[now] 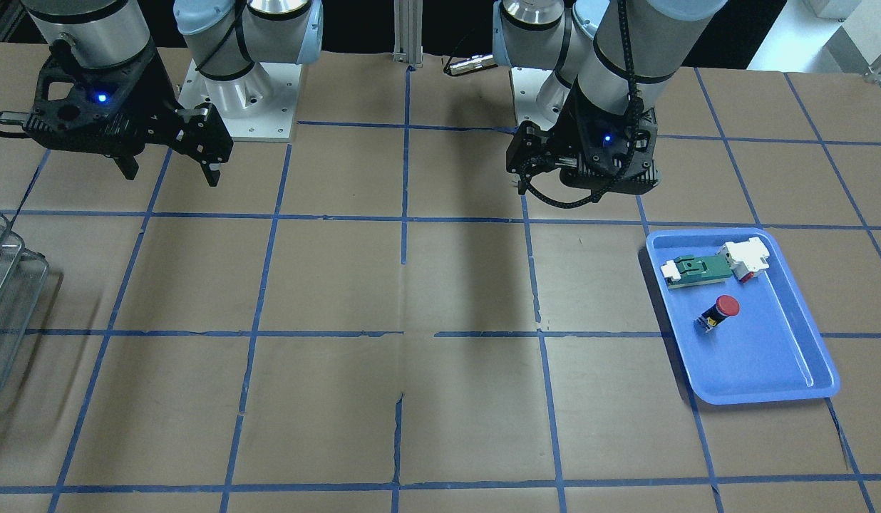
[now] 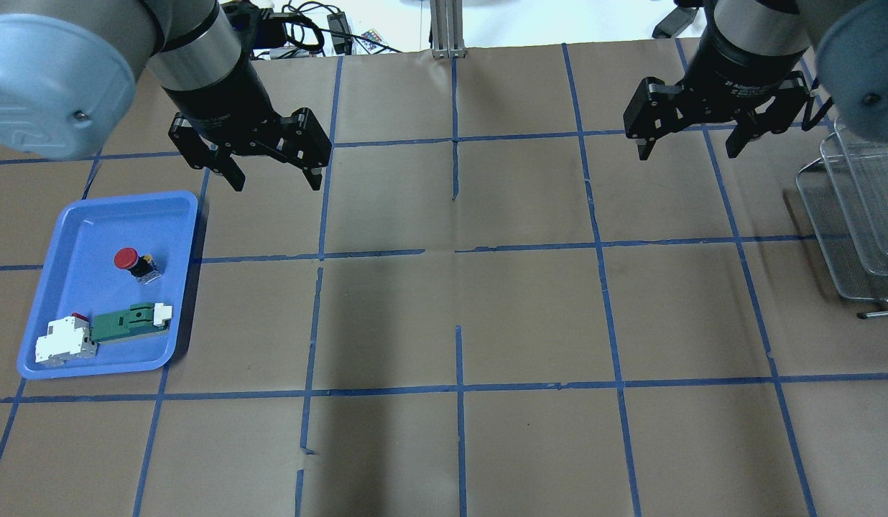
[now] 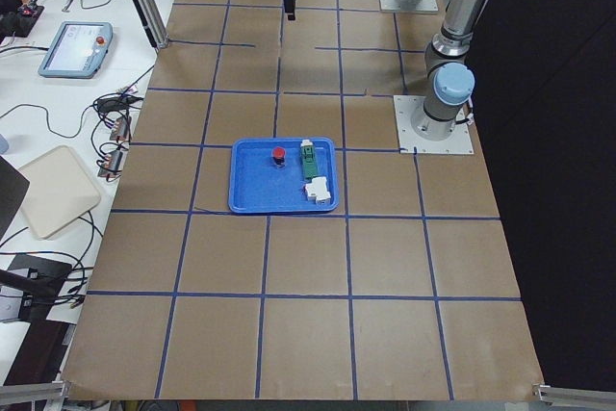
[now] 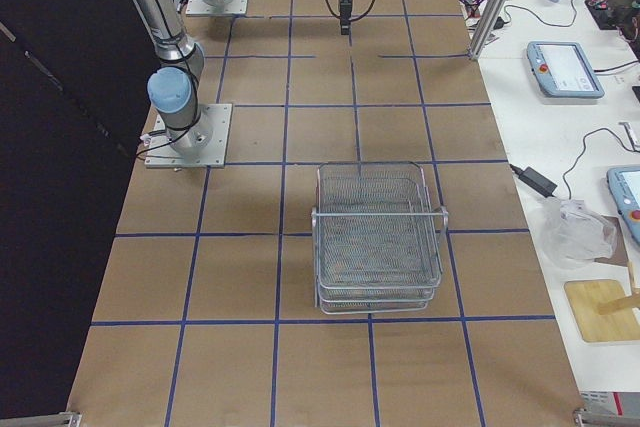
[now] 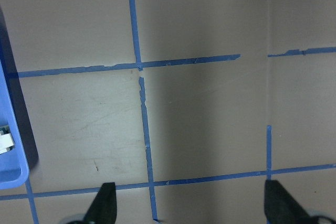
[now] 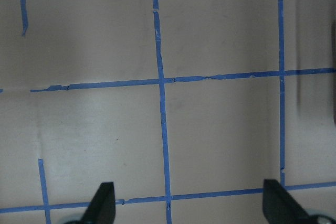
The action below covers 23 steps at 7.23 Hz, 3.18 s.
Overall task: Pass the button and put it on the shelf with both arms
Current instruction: 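Move the left gripper down toward the red button in the blue tray, then grasp the red push-button switch with the left gripper, then lift the button and carry it toward the right gripper while the right arm approaches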
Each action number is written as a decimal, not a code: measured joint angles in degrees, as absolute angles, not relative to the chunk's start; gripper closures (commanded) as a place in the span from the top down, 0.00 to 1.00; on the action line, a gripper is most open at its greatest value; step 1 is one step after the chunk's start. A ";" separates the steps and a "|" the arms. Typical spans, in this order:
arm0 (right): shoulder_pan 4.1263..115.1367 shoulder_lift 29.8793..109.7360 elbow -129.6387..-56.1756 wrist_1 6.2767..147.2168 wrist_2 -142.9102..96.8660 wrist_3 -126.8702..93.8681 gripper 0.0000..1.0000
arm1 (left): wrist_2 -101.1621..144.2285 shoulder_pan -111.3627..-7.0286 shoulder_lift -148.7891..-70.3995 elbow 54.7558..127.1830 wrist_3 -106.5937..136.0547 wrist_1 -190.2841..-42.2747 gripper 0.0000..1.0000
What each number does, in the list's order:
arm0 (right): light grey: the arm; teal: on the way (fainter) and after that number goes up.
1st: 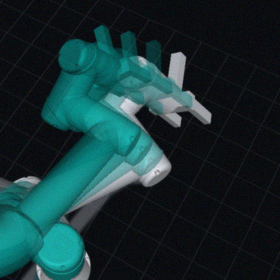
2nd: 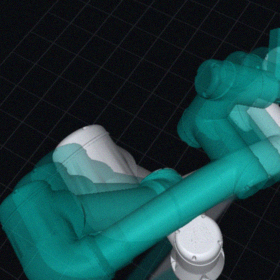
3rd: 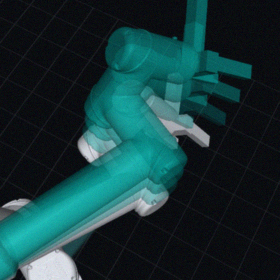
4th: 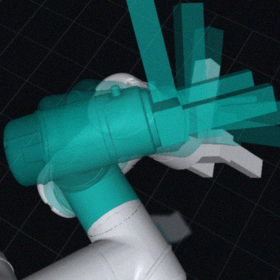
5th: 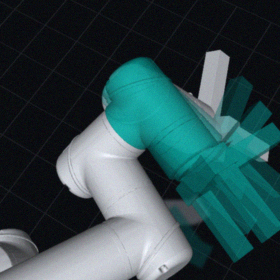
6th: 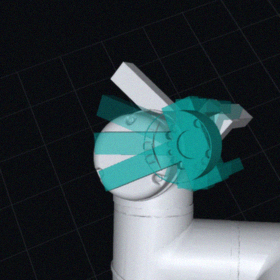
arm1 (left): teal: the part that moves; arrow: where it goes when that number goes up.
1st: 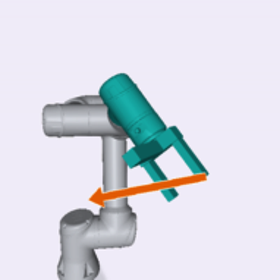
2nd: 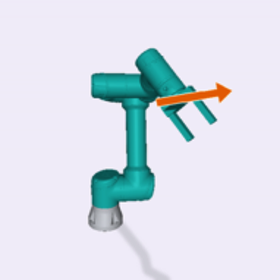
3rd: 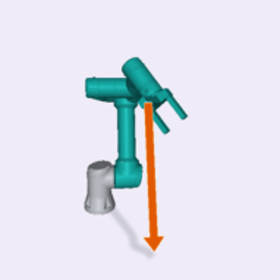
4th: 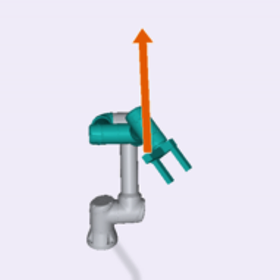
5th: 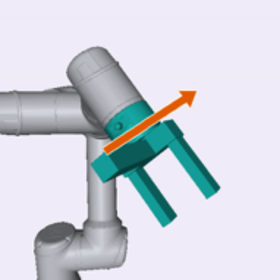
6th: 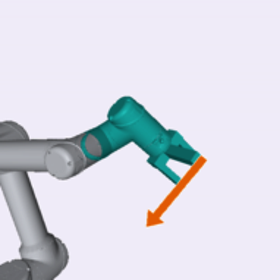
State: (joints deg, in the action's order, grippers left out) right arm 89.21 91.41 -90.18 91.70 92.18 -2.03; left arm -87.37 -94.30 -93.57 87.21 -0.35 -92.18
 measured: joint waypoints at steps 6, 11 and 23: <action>89.13 91.35 -90.26 93.32 89.28 -1.78 1.00 | -94.22 -84.73 -97.22 89.40 -6.15 -86.79 1.00; 89.12 91.35 -90.42 93.99 88.54 -1.71 1.00 | -94.37 -66.36 -103.29 104.55 -27.71 -65.26 1.00; 89.16 91.59 -90.91 94.24 88.27 -2.39 1.00 | -89.18 -62.40 -105.52 106.90 -37.54 -60.49 0.00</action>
State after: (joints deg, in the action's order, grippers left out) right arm 89.16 91.59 -90.91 94.24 88.27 -2.39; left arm -89.18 -62.40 -105.52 106.90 -37.54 -60.49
